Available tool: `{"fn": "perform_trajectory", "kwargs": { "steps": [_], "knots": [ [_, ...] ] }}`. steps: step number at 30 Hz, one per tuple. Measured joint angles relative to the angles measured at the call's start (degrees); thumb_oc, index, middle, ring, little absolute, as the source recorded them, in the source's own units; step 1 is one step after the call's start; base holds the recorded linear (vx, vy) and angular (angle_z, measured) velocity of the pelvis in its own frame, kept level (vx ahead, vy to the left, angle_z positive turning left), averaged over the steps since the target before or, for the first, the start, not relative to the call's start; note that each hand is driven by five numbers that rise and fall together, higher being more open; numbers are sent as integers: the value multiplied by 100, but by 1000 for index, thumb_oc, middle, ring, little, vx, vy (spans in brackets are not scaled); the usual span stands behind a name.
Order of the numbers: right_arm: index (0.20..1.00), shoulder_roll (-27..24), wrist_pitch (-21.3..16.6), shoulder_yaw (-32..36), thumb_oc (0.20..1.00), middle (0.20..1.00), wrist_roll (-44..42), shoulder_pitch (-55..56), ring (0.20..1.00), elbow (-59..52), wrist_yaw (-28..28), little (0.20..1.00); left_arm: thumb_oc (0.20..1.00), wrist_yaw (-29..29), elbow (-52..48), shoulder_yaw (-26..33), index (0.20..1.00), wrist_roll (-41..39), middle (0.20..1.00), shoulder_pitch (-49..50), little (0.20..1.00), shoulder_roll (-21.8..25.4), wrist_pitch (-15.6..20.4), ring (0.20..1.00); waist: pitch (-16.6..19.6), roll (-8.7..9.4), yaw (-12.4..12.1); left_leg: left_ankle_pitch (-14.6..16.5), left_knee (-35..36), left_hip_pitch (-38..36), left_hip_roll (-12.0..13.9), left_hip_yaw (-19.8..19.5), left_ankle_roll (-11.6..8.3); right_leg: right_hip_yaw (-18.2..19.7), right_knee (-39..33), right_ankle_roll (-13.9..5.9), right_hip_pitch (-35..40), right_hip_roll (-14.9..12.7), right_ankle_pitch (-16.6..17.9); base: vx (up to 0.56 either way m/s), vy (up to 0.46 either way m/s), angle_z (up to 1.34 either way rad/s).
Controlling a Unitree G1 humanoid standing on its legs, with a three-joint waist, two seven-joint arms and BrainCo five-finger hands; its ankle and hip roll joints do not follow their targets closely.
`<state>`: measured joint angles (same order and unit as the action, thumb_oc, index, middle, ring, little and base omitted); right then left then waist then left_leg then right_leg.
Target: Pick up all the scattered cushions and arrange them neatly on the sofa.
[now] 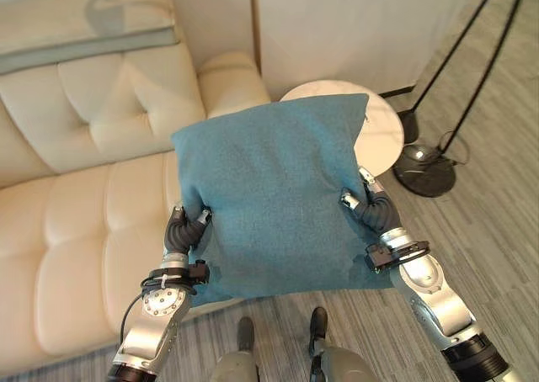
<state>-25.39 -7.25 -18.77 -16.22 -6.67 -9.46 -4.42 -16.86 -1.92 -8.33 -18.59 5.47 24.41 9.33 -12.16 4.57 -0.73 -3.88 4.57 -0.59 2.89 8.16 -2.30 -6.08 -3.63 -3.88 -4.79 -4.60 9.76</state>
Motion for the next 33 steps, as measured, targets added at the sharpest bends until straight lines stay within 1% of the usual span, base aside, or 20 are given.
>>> {"fn": "perform_trajectory", "kwargs": {
  "steps": [1,2,3,4,6,7,8,9,11,12,13,14,15,16,18,19,20,21,24,33],
  "knots": [
    [200,29,-18,26,200,200,221,9,200,-1,-30,200,200,4,4,-31,200,-2,200,-21,200,-32,1,200,-22,-70,40,-63,-98,79,34,-80,62,194,486,-159,-183,9,-68,-349,-41,24],
    [200,17,-18,50,200,200,337,61,200,20,-79,200,200,4,16,-64,200,-1,200,-73,200,-43,1,200,-3,-111,162,-78,-107,110,84,-222,114,402,838,-424,-256,-14,-298,-353,-93,55],
    [200,15,-18,72,200,200,405,64,200,37,-116,200,200,16,46,-65,200,-1,200,-136,200,-51,2,200,-20,-163,171,-149,-155,170,136,-336,149,601,1323,-509,-361,11,-650,-313,-123,101],
    [200,1,-18,110,200,200,461,66,200,77,-133,200,200,46,58,-69,200,-2,200,-196,200,-63,8,200,4,-211,198,-185,-233,293,188,-600,184,634,2290,-472,-489,46,-1229,-196,-84,90],
    [200,1,-19,115,200,200,572,31,200,84,-127,200,200,50,52,-50,200,-8,200,-187,200,41,32,200,85,-185,-21,-278,-305,497,148,-867,130,693,2954,-458,-389,47,-1902,-190,-123,80],
    [200,25,-25,113,200,200,617,0,200,101,-126,200,200,51,59,-48,200,-26,200,-179,200,48,36,200,101,-186,-143,-391,-355,603,120,-977,-12,783,2736,-420,-284,67,-2098,-355,-230,84],
    [200,30,-35,123,200,200,621,-10,200,182,-122,200,200,55,68,-56,200,-52,200,-180,200,4,35,200,82,-316,-191,-452,-355,750,120,-1231,-53,728,2224,-46,-79,153,-2192,-315,-191,71],
    [200,9,-20,120,200,200,621,-34,200,274,-127,200,200,57,69,-70,200,-53,200,-102,200,-47,41,200,118,-469,-298,-493,-309,815,218,-1253,45,597,2177,-40,-32,281,-2143,-452,-228,72],
    [200,-136,-20,55,200,200,621,-26,200,489,-127,200,200,100,116,-62,200,-56,200,-23,200,-219,40,200,204,-792,-496,-495,-346,1187,468,-1403,-102,453,2148,199,-257,599,-2066,-252,-71,52],
    [200,-157,-19,37,200,200,620,-10,200,503,-130,200,200,104,107,-68,200,-55,200,-24,200,-219,40,200,213,-801,-471,-459,-384,1339,495,-1394,-138,499,2202,287,-367,622,-2083,-359,24,77],
    [200,-186,-12,14,200,200,622,25,200,588,-141,200,200,108,185,-127,200,-59,200,-33,200,-233,32,200,207,-809,-466,-91,-408,1506,523,-1342,-153,361,2310,435,-535,672,-2091,-430,24,72],
    [200,-215,-12,-1,200,200,627,32,200,671,-152,200,200,111,260,-189,200,-62,200,-68,200,-214,25,200,200,-745,-420,233,-376,1594,558,-1043,-147,359,2327,638,-611,627,-1922,-345,23,115],
    [200,-253,47,-16,200,200,630,62,200,764,-188,200,200,116,362,-289,200,-74,200,-139,200,-190,-12,200,178,-574,-220,521,-441,1721,601,-194,-62,27,2163,616,-603,287,-1814,-157,3,113],
    [200,-286,71,1,200,200,629,103,200,788,-206,200,200,162,426,-351,200,-77,200,-159,200,-186,-13,200,177,-410,-112,443,-653,1733,500,53,-29,-27,2018,675,-619,70,-1773,-91,4,98],
    [200,-301,75,156,200,200,625,262,200,750,-192,200,200,275,477,-513,200,-123,200,-144,200,-229,-19,200,199,-260,-50,456,-1125,1376,361,344,-47,-71,1627,575,-481,-173,-1494,-51,35,50],
    [200,-336,78,270,200,200,617,342,200,738,-193,200,200,374,516,-570,200,-130,200,-163,200,-334,-18,200,210,-293,135,553,-1232,949,359,532,-19,-319,1460,430,-298,-272,-1351,-21,78,92],
    [200,-354,82,402,200,200,614,462,200,690,-199,200,200,386,554,-663,200,-158,200,-210,200,-440,-24,200,251,-372,349,495,-1118,584,364,750,-36,-546,1314,354,-112,-276,-1299,45,110,115],
    [200,-486,57,602,200,200,611,537,200,618,-236,200,200,424,537,-777,200,-158,200,-355,200,-562,-13,200,336,-601,475,363,-559,133,454,848,-89,-736,1293,252,-129,-107,-1283,86,123,96],
    [200,-284,56,592,200,200,605,519,200,629,-244,200,200,440,573,-728,200,-154,200,-504,200,-473,-104,200,354,-389,425,288,-488,166,284,794,-69,-780,1073,107,-75,-236,-1088,73,124,25],
    [200,-75,65,242,200,200,605,505,200,633,-227,200,200,444,573,-488,200,-102,200,-366,200,-157,-149,200,353,-292,119,349,-494,152,121,753,50,-788,553,-30,213,-312,-742,115,190,2]
  ]
}}
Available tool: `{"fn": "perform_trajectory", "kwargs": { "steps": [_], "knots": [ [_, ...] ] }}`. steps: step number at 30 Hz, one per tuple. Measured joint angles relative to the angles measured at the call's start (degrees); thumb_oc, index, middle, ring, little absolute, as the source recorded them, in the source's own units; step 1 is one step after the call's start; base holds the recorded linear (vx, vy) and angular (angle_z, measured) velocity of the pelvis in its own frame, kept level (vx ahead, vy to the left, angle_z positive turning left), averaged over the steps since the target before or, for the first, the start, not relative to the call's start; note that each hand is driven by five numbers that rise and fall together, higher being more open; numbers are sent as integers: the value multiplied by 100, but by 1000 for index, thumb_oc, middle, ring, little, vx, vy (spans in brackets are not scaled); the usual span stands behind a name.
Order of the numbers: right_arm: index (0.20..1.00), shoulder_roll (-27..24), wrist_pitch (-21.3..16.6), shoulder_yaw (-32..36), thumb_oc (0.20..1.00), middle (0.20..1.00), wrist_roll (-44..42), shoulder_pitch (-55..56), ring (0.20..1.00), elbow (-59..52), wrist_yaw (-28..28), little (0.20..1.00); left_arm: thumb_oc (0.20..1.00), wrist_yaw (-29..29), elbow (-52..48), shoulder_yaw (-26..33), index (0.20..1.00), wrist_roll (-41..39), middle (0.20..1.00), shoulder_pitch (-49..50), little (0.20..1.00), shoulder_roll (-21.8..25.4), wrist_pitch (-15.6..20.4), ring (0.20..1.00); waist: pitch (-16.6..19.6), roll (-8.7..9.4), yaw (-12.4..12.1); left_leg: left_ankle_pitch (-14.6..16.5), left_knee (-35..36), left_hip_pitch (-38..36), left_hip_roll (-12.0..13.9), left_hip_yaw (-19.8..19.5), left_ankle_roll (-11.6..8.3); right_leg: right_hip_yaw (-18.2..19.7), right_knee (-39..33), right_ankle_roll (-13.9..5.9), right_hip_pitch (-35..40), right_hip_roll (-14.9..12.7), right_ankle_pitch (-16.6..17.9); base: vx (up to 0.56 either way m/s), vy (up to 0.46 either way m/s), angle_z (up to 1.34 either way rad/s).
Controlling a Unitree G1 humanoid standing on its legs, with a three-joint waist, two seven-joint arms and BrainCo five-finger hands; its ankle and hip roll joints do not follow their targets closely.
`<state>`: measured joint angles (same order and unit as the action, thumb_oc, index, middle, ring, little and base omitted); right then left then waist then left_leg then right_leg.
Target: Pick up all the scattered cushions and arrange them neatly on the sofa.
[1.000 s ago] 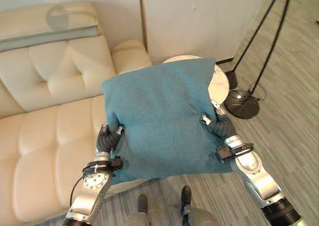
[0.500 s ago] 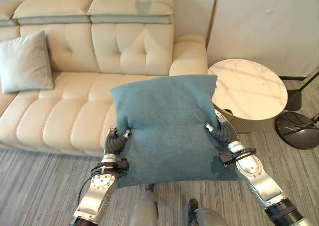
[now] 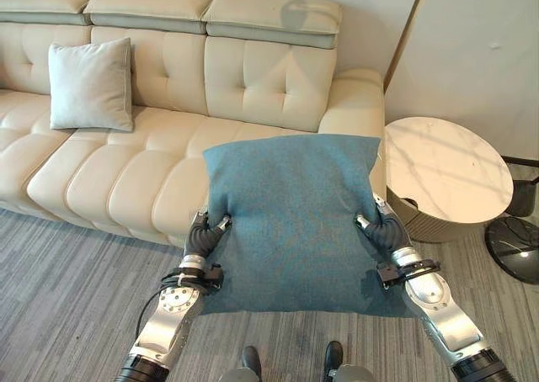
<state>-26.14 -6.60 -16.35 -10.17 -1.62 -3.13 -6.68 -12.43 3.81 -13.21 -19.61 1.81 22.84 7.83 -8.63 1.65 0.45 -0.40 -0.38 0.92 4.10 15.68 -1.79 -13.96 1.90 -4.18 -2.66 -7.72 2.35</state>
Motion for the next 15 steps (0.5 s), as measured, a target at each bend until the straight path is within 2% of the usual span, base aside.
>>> {"fn": "perform_trajectory", "kwargs": {
  "steps": [2,4,6,7,8,9,10,12,13,14,15],
  "knots": [
    [200,29,10,7,200,200,2,-13,200,0,0,200,200,4,1,-5,200,3,200,-1,200,14,-20,200,-21,51,4,56,-9,17,-49,-11,82,7,170,-40,-73,-67,-37,85,187,2],
    [200,37,40,18,200,200,3,-38,200,-1,-1,200,200,13,2,-8,200,5,200,-45,200,30,-38,200,-42,120,70,148,-67,110,-184,-88,200,49,644,-142,-318,-266,-132,139,250,13],
    [200,20,57,68,200,200,4,-34,200,-1,-2,200,200,13,115,-31,200,7,200,-140,200,-28,-44,200,-102,45,190,148,-187,195,-216,-270,307,233,1686,-170,-786,-449,-172,140,118,39],
    [200,37,69,63,200,200,4,-12,200,-1,-2,200,200,23,147,-31,200,9,200,-141,200,-52,-52,200,-113,52,247,188,-166,114,-309,-406,432,382,2091,-177,-945,-507,-209,221,119,37],
    [200,39,69,56,200,200,5,-11,200,-4,1,200,200,23,151,-25,200,11,200,-149,200,-68,-54,200,-149,73,258,188,-101,50,-351,-512,510,576,2587,-153,-1135,-511,-278,261,70,59],
    [200,49,70,43,200,200,3,29,200,-9,11,200,200,39,192,-17,200,48,200,-160,200,1,-56,200,-233,47,300,199,-26,-4,-383,-740,579,1019,2732,-244,-1488,-146,-754,361,90,57],
    [200,61,70,2,200,200,2,12,200,-11,21,200,200,39,192,-14,200,48,200,-175,200,52,-56,200,-261,81,302,202,-16,5,-414,-807,584,1135,2458,-256,-1574,38,-823,268,56,71],
    [200,46,69,13,200,200,-2,-17,200,-12,63,200,200,42,196,-19,200,48,200,-205,200,126,-57,200,-375,145,364,187,-27,-7,-465,-1043,646,1105,1806,-268,-1778,376,-801,307,26,68],
    [200,29,70,29,200,200,-9,-20,200,-11,76,200,200,49,218,-18,200,47,200,-211,200,115,-58,200,-405,163,383,218,-32,-7,-509,-1166,691,1090,1645,-252,-1918,449,-730,433,8,100],
    [200,35,72,60,200,200,-30,-24,200,-11,109,200,200,55,220,-24,200,48,200,-210,200,105,-61,200,-472,157,455,248,-8,-57,-586,-1292,644,1016,1119,-302,-2045,472,-589,238,-10,78],
    [200,44,72,63,200,200,-75,-37,200,-7,117,200,200,58,259,-25,200,49,200,-209,200,98,-61,200,-487,168,446,295,2,-116,-629,-1339,621,803,802,-307,-2139,432,-471,358,-24,70]
  ]
}}
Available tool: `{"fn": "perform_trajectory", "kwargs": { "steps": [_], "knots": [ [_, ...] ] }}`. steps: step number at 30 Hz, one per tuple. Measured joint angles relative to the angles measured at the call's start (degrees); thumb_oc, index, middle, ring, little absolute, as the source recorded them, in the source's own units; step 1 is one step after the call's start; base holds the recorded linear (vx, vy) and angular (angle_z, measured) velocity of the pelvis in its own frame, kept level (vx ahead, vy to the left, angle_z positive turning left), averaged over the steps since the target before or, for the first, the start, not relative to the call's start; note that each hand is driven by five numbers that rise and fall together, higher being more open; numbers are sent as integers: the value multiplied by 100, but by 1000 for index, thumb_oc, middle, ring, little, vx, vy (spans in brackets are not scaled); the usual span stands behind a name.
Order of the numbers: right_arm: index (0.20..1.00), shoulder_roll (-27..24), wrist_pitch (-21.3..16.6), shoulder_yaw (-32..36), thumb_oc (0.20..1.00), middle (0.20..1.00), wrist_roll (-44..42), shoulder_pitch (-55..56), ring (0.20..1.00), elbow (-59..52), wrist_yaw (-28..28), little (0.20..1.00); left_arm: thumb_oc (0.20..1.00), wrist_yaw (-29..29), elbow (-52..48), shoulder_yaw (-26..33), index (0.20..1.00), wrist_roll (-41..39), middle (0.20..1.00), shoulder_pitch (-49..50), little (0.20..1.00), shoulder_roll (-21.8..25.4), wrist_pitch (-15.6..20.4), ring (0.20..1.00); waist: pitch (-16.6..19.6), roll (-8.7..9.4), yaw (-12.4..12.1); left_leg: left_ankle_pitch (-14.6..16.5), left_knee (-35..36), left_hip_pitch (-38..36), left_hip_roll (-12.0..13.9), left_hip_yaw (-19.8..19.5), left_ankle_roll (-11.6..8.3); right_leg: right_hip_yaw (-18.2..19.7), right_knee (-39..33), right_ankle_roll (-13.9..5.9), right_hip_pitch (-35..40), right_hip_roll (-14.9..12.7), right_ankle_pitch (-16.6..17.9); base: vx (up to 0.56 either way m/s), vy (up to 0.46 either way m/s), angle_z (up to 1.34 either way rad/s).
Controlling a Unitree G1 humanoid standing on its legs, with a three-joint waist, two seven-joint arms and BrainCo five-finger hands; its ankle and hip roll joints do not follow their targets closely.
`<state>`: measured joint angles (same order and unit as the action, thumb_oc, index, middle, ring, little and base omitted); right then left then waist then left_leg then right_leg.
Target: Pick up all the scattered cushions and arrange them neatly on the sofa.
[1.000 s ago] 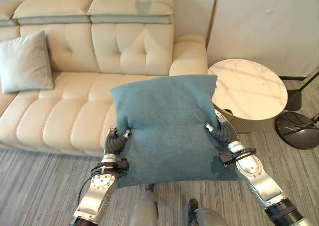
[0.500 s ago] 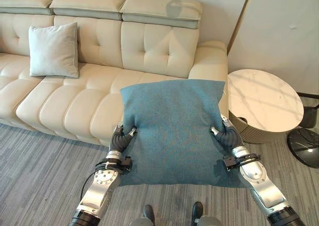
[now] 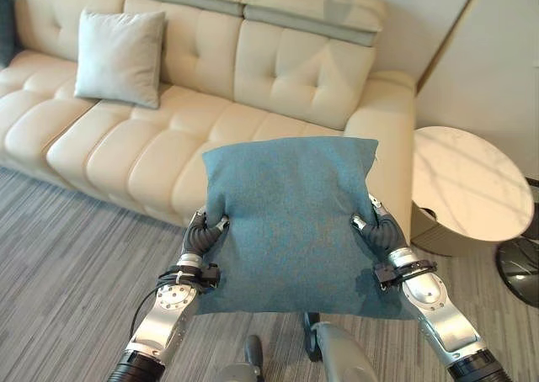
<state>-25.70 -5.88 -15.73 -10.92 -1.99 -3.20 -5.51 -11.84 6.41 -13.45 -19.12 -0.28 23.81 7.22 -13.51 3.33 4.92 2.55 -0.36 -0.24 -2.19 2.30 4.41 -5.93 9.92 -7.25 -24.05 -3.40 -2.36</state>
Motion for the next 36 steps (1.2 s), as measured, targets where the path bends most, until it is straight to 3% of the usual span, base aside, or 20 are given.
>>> {"fn": "perform_trajectory", "kwargs": {
  "steps": [1,2,3,5,8,11,12,13,14,17,18,19,20,21,24,25,26,29,32,36],
  "knots": [
    [200,9,1,1,200,200,-32,-3,200,0,20,200,200,1,50,0,200,0,200,5,200,5,0,200,2,1,-1,10,13,-57,-22,-5,-50,-139,-246,21,17,-15,105,487,-40,62],
    [200,-14,1,-6,200,200,-37,42,200,46,122,200,200,40,127,-2,200,5,200,62,200,-5,-18,200,35,83,31,192,162,-511,-166,-180,-237,-655,-568,-41,367,-172,98,610,-38,55],
    [200,-34,1,68,200,200,-48,32,200,104,131,200,200,57,110,18,200,6,200,63,200,-152,-18,200,34,-121,26,415,203,-687,-20,-324,-318,-748,-509,61,502,-62,380,534,-22,59],
    [200,-170,1,118,200,200,-50,53,200,110,129,200,200,73,60,5,200,11,200,51,200,-280,-18,200,58,-395,155,565,151,-934,324,-493,-509,-810,-252,101,694,251,404,424,-31,38],
    [200,-234,-5,297,200,200,-49,79,200,106,131,200,200,165,56,-123,200,9,200,14,200,-297,-22,200,112,-347,344,634,-852,-891,451,-402,-806,-915,-89,358,1079,322,248,291,-34,32],
    [200,-401,-13,329,200,200,-52,117,200,33,130,200,200,247,38,-199,200,5,200,20,200,-310,-18,200,363,-411,476,704,-3128,-89,614,114,-1549,-846,-453,579,1623,535,281,352,13,-5],
    [200,-351,-22,320,200,200,-52,116,200,47,129,200,200,252,39,-172,200,6,200,0,200,-297,-11,200,485,-313,461,727,-3731,319,660,478,-1527,-632,-587,731,1648,560,333,228,86,-61],
    [200,-296,-12,260,200,200,-39,23,200,38,104,200,200,248,-1,-87,200,6,200,11,200,-244,-10,200,536,28,317,978,-3425,526,582,1128,-999,-193,-897,1005,1754,505,668,183,83,-110],
    [200,-247,-11,151,200,200,-35,-113,200,33,105,200,200,247,-24,16,200,7,200,25,200,-195,-15,200,525,261,162,1052,-2607,548,387,1222,-782,54,-1068,1111,1807,447,824,86,46,-139],
    [200,-173,-16,97,200,200,-29,-106,200,36,81,200,200,246,-11,43,200,8,200,66,200,-136,-37,200,522,402,225,525,-1072,821,660,703,-912,350,-1130,964,2197,711,779,182,107,-85],
    [200,-250,-36,104,200,200,-26,-118,200,72,83,200,200,240,33,29,200,9,200,51,200,-256,-36,200,423,263,183,20,-491,964,917,117,-904,2,-573,414,2102,715,-228,289,238,-120],
    [200,-346,-38,108,200,200,-26,-116,200,62,82,200,200,238,42,18,200,10,200,54,200,-265,-33,200,441,215,165,-169,-292,958,1111,-143,-1116,-72,-290,673,1983,685,-97,227,197,-143],
    [200,-329,-35,123,200,200,-27,-105,200,169,82,200,200,229,129,20,200,8,200,76,200,-356,-41,200,483,72,151,-325,-295,847,1356,-598,-1284,140,-297,1075,2108,917,-53,242,262,-113],
    [200,-279,-30,135,200,200,-27,-63,200,186,78,200,200,229,140,11,200,7,200,103,200,-369,-42,200,510,29,147,-340,-297,742,1352,-666,-1261,215,-352,1072,2153,923,-34,179,219,-88],
    [200,-255,-12,304,200,200,-28,149,200,160,67,200,200,254,109,-120,200,8,200,102,200,-373,-42,200,496,-131,351,-352,-158,287,1080,-131,-1135,434,-530,1265,2343,880,109,104,155,-48],
    [200,-323,7,295,200,200,-29,181,200,156,59,200,200,259,108,-176,200,8,200,87,200,-381,-43,200,500,-210,356,-685,-6,177,947,45,-969,494,-528,1263,2385,890,108,113,253,-36],
    [200,-333,7,304,200,200,-29,236,200,155,54,200,200,259,109,-215,200,8,200,69,200,-380,-44,200,497,-204,367,-682,-7,128,933,132,-952,485,-517,1249,2415,866,103,129,397,-25],
    [200,-113,25,79,200,200,-25,-46,200,169,56,200,200,250,110,-96,200,7,200,195,200,-160,-45,200,493,-174,75,-605,-147,33,705,378,-849,1071,-587,1009,2382,610,211,16,202,-69],
    [200,-85,35,-68,200,200,-23,-380,200,184,52,200,200,219,115,163,200,9,200,17,200,-127,-38,200,406,-469,68,-504,219,-54,566,498,-681,1091,-712,759,2307,479,232,-11,150,-14],
    [200,102,35,-216,200,200,-2,-819,200,398,45,200,200,29,121,303,200,8,200,-44,200,-35,-29,200,382,-467,-147,-618,392,248,265,547,-456,1194,-705,456,1890,197,311,-127,138,-5]
  ]
}}
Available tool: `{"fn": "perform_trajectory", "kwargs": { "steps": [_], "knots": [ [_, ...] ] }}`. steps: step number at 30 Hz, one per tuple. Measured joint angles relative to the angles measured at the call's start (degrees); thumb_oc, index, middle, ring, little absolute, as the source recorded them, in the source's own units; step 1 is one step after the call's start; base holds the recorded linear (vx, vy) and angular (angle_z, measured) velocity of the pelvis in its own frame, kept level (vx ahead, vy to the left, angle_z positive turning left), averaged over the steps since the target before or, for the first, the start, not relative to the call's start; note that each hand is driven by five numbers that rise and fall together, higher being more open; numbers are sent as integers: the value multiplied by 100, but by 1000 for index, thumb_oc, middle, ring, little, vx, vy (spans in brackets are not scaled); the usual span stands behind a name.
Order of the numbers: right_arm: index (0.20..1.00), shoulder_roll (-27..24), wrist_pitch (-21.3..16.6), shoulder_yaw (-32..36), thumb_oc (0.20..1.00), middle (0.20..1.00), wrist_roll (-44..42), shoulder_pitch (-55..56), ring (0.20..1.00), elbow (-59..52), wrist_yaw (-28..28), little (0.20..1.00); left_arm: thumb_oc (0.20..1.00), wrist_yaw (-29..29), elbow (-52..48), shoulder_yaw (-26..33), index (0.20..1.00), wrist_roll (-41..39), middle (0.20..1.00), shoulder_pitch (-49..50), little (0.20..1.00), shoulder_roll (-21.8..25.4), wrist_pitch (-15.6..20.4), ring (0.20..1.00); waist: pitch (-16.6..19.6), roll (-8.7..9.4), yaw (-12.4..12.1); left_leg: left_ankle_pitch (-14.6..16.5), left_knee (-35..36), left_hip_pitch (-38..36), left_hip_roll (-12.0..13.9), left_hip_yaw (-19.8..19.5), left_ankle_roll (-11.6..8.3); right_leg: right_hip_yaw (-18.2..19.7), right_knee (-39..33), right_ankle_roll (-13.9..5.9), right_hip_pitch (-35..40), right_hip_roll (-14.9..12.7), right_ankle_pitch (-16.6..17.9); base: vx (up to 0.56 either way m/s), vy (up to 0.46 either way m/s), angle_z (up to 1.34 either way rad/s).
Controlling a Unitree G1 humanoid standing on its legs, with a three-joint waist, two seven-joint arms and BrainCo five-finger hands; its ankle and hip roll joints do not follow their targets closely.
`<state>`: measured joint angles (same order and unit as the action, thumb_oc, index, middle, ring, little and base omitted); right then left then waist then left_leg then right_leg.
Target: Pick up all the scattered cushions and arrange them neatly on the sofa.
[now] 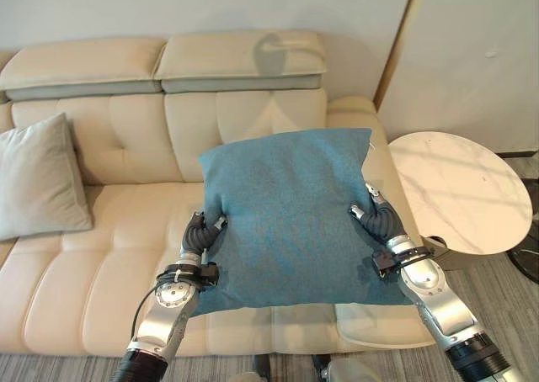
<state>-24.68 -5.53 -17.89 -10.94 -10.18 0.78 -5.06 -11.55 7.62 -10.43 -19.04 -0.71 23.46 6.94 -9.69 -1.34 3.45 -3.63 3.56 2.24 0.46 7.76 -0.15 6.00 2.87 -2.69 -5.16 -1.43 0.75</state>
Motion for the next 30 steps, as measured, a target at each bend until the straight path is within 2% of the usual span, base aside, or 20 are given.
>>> {"fn": "perform_trajectory", "kwargs": {
  "steps": [1,2,5,7,10,11,12,15,19,20,21,22,23,24,25,26,27,28,30],
  "knots": [
    [200,132,0,-187,200,200,30,-661,200,340,-118,200,200,-184,187,103,200,-4,200,-278,200,55,37,200,-62,5,-120,-111,-40,414,-85,101,139,43,96,-148,-477,-102,62,-207,54,-15],
    [200,257,-1,-175,200,200,31,-1037,200,472,-237,200,200,-292,245,169,200,-7,200,-585,200,106,45,200,-240,54,-169,-153,-140,663,-111,114,179,47,200,-225,-733,-140,96,-243,45,-13],
    [200,419,-15,-123,200,200,44,-2003,200,872,-643,200,200,-621,592,104,200,-8,200,-1580,200,267,124,200,-755,49,-400,-331,-241,1205,-170,62,221,-16,157,-284,-1182,-215,305,-142,25,14],
    [200,412,-16,-129,200,200,92,-2931,200,1400,-970,200,200,-848,1132,-20,200,-13,200,-2596,200,471,206,200,-1125,-44,-531,-408,-223,1508,-178,-28,132,-157,67,-278,-1399,-243,484,-75,-4,28],
    [200,326,-35,-61,200,200,316,-4969,200,2793,-1595,200,200,-1330,2625,-433,200,-13,200,-4968,200,558,353,200,-1451,-180,-544,-585,-206,2154,-138,-75,-72,-464,-171,-246,-1829,-285,729,-17,-33,45],
    [200,289,-36,-109,200,200,346,-5453,200,3179,-1747,200,200,-1430,3020,-662,200,-13,200,-5493,200,675,421,200,-1508,-173,-552,-610,-202,2222,-135,-74,-58,-477,-262,-247,-1859,-284,771,-45,-50,16],
    [200,240,-36,-149,200,200,380,-6070,200,3599,-1937,200,200,-1545,3542,-883,200,-13,200,-6211,200,749,469,200,-1533,-174,-570,-710,-202,2348,-136,-67,58,-476,-333,-221,-1940,-286,848,-19,-50,3],
    [200,110,-201,-224,200,200,487,-6743,200,3879,-2478,200,200,-1799,4130,-1291,200,-13,200,-7193,200,771,692,200,-1538,-165,-580,-753,-187,2468,-151,-93,108,-472,-419,-185,-2017,-291,924,-18,-25,3],
    [200,-282,-260,-977,200,200,439,-7858,200,4928,-2645,200,200,-1739,5789,-2081,200,-9,200,-8933,200,860,708,200,-1539,-164,-497,-764,-188,2606,-141,-219,103,-507,-428,-197,-2142,-286,915,1,-26,1],
    [501,-368,-302,-1192,501,501,181,-8346,501,5394,-2657,501,1000,-1614,6258,-2364,1000,-8,1000,-9636,1000,1025,713,1000,-1538,-163,-499,-767,-236,2793,-121,-331,107,-502,-180,-210,-2448,-262,871,8,-31,-22],
    [1000,-412,-316,-1377,1000,1000,28,-8479,1000,5608,-2651,1000,1000,-1573,6413,-2345,1000,-13,1000,-9794,1000,1064,724,1000,-1539,-166,-488,-787,-316,2904,-92,-505,136,-480,733,-282,-3017,-243,607,-10,-31,-35],
    [1000,-449,-350,-1443,1000,1000,-70,-8479,1000,5758,-2607,1000,1000,-1529,6556,-2349,1000,-29,1000,-9856,1000,1076,675,1000,-1539,-185,-473,-817,-315,2934,-68,-680,179,-470,1186,-348,-3533,-237,255,-8,-27,-20],
    [1000,-512,-393,-1492,1000,1000,-178,-8508,1000,5947,-2537,1000,1000,-1477,6558,-2388,1000,-65,1000,-9855,1000,1113,641,1000,-1538,-182,-404,-817,-311,2981,-153,-720,177,-427,524,-321,-3500,-323,436,-5,-21,24],
    [1000,-630,-397,-1614,1000,1000,-300,-8508,1000,6083,-2473,1000,1000,-1396,6607,-2407,1000,-70,1000,-9856,1000,1102,610,1000,-1525,-173,-321,-808,-317,3023,-302,-698,162,-442,-169,-310,-3144,-462,986,-11,5,61],
    [1000,-789,-395,-1721,1000,1000,-458,-8519,1000,6175,-2381,1000,1000,-1295,6541,-2335,1000,-75,1000,-9787,1000,1121,582,1000,-1536,-136,-338,-667,-559,3206,-441,-629,-23,-471,-730,-131,-2908,-622,1408,-8,14,56],
    [1000,-848,-395,-1692,1000,1000,-602,-8492,1000,6146,-2302,1000,1000,-1226,6316,-2275,1000,-74,1000,-9586,1000,1272,573,1000,-1595,-52,-377,-207,-1249,3852,-422,-473,-202,-438,-737,-93,-3009,-672,1441,-14,3,4],
    [1000,-719,-366,-1694,1000,1000,-718,-8220,1000,6007,-2168,1000,1000,-1120,6382,-2326,1000,-83,1000,-9199,1000,1471,450,1000,-1610,-39,-412,-928,-317,3837,-222,-398,-13,-432,-737,-93,-3066,-469,1440,-3,-10,-51],
    [1000,-639,-333,-1703,1000,1000,-728,-7995,1000,5738,-2102,1000,1000,-1076,6490,-2319,1000,-88,1000,-9080,1000,1592,393,1000,-1627,-74,-422,-1613,126,3580,13,-405,12,-440,-728,-96,-3046,-252,1429,4,-9,-46],
    [1000,-638,-328,-1341,1000,1000,-725,-7230,1000,5209,-2062,1000,1000,-1057,5847,-2000,1000,-146,1000,-8357,1000,1615,419,1000,-1745,-73,-322,-1631,119,3437,31,-586,23,-459,44,-334,-3359,-249,841,-27,-16,8]
  ]
}}
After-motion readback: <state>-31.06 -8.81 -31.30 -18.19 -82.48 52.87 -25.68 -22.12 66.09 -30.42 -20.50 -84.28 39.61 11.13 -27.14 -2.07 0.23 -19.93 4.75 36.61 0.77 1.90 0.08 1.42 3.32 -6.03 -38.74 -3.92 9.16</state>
